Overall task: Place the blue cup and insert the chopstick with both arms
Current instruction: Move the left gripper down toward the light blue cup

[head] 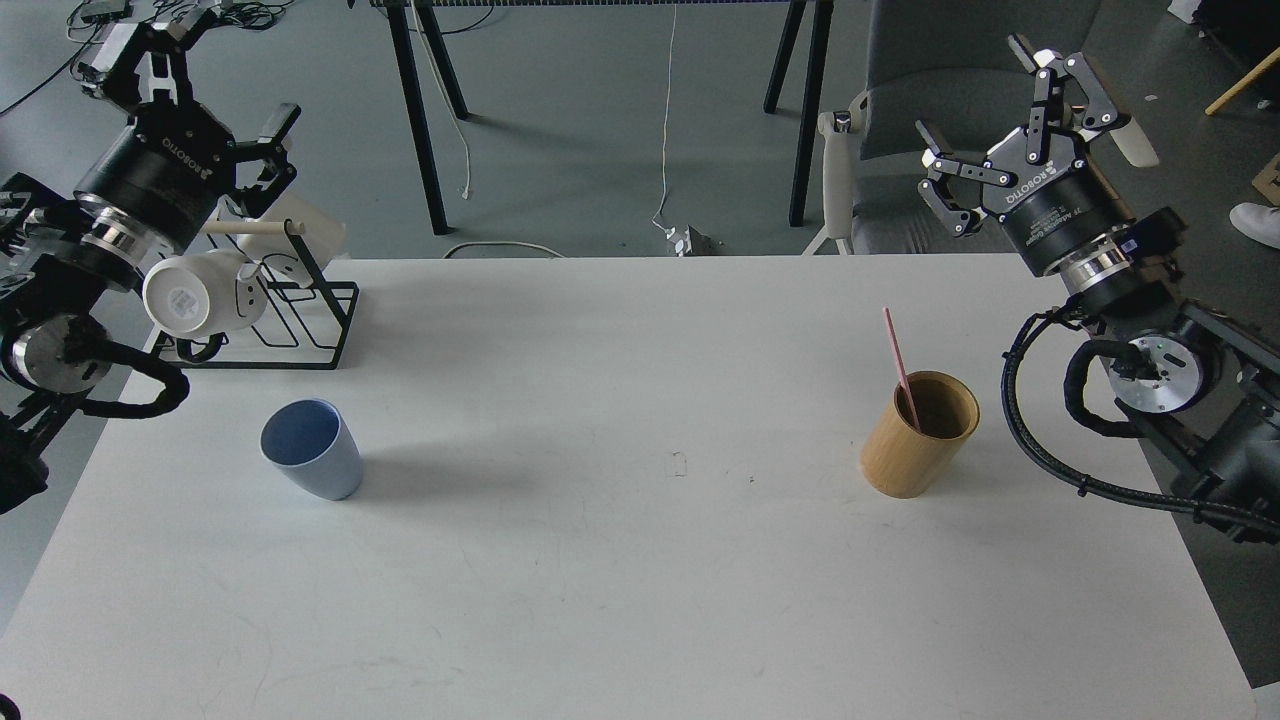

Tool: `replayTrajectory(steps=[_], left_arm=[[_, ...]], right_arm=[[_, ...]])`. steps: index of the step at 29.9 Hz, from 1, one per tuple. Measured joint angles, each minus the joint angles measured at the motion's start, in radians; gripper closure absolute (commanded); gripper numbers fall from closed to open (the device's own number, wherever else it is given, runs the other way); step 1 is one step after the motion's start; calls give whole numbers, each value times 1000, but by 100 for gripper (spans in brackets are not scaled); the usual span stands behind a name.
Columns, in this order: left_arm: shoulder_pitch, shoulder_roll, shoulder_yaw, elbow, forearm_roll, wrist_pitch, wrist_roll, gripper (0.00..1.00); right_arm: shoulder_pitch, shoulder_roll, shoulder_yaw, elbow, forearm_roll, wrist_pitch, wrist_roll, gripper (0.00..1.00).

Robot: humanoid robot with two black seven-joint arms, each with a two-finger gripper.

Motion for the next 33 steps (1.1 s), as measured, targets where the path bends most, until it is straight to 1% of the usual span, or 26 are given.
replayTrajectory(steps=[4, 11, 13, 16, 19, 21, 24, 26, 29, 33], left_arm=[[0, -1, -6, 0, 0, 0, 0, 1], [-12, -7, -62, 2, 0, 0, 0, 1], [-15, -25, -95, 4, 0, 0, 0, 1], [-25, -66, -108, -4, 16, 0, 0, 1], [-59, -65, -108, -19, 70, 0, 0, 1], [-82, -23, -107, -48, 130, 0, 0, 1], [-108, 98, -80, -132, 210, 0, 0, 1], [-140, 193, -22, -194, 254, 0, 0, 1], [-200, 305, 95, -252, 357, 0, 0, 1], [-244, 422, 207, -337, 621, 0, 0, 1]], right_arm=[[-3, 0, 0, 0, 0, 0, 0, 6], [-10, 0, 1, -1, 0, 0, 0, 6], [-10, 0, 2, -1, 0, 0, 0, 6], [-12, 1, 9, 0, 0, 0, 0, 6], [-14, -9, 21, 3, 2, 0, 0, 6], [-18, -18, 28, 9, 2, 0, 0, 5], [-23, -34, 50, 13, 2, 0, 0, 5], [-25, -38, 67, 13, 2, 0, 0, 5], [-26, -39, 77, 12, 2, 0, 0, 5], [-33, -39, 80, 10, 2, 0, 0, 5]])
